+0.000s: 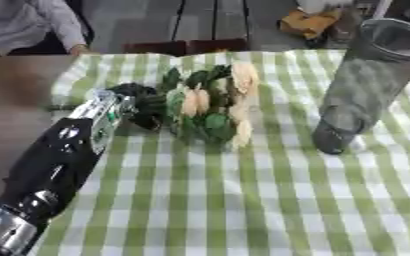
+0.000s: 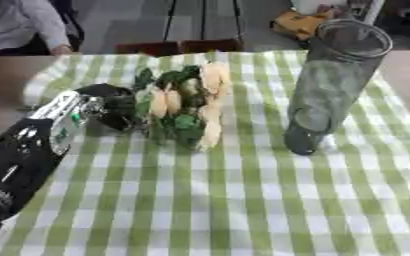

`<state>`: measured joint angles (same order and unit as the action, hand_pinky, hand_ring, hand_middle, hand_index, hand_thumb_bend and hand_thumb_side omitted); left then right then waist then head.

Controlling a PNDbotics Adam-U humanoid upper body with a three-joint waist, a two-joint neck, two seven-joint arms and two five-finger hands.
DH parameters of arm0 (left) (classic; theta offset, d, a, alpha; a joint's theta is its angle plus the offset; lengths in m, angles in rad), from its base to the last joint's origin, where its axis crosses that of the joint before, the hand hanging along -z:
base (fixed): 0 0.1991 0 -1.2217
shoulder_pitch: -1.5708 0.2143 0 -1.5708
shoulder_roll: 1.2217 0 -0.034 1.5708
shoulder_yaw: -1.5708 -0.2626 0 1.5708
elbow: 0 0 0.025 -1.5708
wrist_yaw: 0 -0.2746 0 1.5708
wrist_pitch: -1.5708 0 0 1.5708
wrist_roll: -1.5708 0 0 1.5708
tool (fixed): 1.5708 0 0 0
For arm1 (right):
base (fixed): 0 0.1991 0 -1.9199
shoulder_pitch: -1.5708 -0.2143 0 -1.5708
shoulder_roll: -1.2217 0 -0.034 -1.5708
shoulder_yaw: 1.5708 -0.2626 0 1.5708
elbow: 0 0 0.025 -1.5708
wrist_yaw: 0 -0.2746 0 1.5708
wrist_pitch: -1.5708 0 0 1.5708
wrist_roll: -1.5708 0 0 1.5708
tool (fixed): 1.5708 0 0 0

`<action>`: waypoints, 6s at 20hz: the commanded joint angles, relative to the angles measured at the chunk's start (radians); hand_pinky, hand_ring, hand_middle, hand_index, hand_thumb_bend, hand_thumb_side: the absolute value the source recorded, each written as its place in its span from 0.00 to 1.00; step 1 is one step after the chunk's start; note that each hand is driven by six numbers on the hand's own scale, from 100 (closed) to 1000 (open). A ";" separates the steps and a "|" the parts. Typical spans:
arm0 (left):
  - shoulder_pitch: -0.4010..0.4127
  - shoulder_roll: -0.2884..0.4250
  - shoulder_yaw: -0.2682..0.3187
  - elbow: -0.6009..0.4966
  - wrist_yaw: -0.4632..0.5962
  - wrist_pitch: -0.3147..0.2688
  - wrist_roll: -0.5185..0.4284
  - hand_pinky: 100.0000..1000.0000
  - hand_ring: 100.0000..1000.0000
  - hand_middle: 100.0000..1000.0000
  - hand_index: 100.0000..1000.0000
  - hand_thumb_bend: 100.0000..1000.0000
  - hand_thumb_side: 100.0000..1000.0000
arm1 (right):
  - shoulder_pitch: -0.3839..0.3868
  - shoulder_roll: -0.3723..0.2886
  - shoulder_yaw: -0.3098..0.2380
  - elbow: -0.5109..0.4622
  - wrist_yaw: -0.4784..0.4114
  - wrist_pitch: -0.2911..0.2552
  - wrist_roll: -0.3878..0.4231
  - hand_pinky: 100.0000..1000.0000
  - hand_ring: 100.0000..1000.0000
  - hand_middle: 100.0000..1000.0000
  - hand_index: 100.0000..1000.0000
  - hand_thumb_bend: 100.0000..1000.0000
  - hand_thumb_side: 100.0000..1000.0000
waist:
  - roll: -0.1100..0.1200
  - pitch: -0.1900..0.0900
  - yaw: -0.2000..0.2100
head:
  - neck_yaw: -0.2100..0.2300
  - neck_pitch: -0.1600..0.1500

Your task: Arrange flowers into the vase.

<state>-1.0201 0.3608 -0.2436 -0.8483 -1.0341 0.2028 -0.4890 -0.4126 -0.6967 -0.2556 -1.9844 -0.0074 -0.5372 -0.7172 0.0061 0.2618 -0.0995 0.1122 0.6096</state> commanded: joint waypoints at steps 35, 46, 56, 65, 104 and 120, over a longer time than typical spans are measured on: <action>-0.008 0.095 0.054 -0.345 0.346 0.144 0.552 0.00 0.00 0.00 0.00 0.13 0.00 | 0.006 -0.024 -0.017 -0.016 -0.009 -0.029 -0.036 0.68 0.78 0.82 0.88 0.00 1.00 | -0.010 -0.047 0.009 | -0.019 -0.050; -0.011 0.089 0.077 -0.437 0.631 0.133 0.661 0.00 0.00 0.00 0.00 0.25 0.00 | 0.009 -0.021 -0.019 -0.016 -0.009 -0.030 -0.036 0.68 0.78 0.82 0.88 0.00 1.00 | -0.016 -0.044 0.009 | 0.016 -0.085; -0.025 0.075 0.089 -0.505 0.952 0.145 0.763 0.00 0.00 0.00 0.00 0.32 0.00 | 0.005 -0.021 -0.017 -0.016 -0.021 -0.034 -0.030 0.68 0.78 0.82 0.88 0.00 1.00 | -0.014 -0.046 0.010 | 0.026 -0.102; -0.068 0.038 0.093 -0.533 1.214 0.087 0.886 0.00 0.00 0.00 0.00 0.34 0.00 | -0.003 -0.024 -0.013 -0.016 -0.034 -0.036 -0.024 0.68 0.78 0.82 0.88 0.00 1.00 | -0.009 -0.049 0.005 | 0.023 -0.109; -0.298 -0.139 0.096 -0.450 1.427 0.009 1.196 0.00 0.00 0.00 0.00 0.33 0.00 | -0.079 -0.034 0.037 -0.016 -0.139 -0.011 0.051 0.68 0.77 0.82 0.87 0.00 1.00 | 0.079 -0.120 -0.113 | 0.086 -0.052; -0.354 -0.151 0.123 -0.489 1.598 -0.037 1.312 0.00 0.00 0.00 0.00 0.30 0.00 | -0.076 -0.031 0.036 -0.016 -0.158 0.001 0.055 0.68 0.77 0.82 0.87 0.00 1.00 | 0.087 -0.135 -0.123 | 0.085 -0.017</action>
<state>-1.3419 0.2016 -0.1332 -1.3109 0.5517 0.1734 0.8144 -0.4756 -0.7000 -0.2152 -1.9844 -0.1610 -0.5309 -0.6556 0.1012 0.1450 -0.2215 0.1991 0.5827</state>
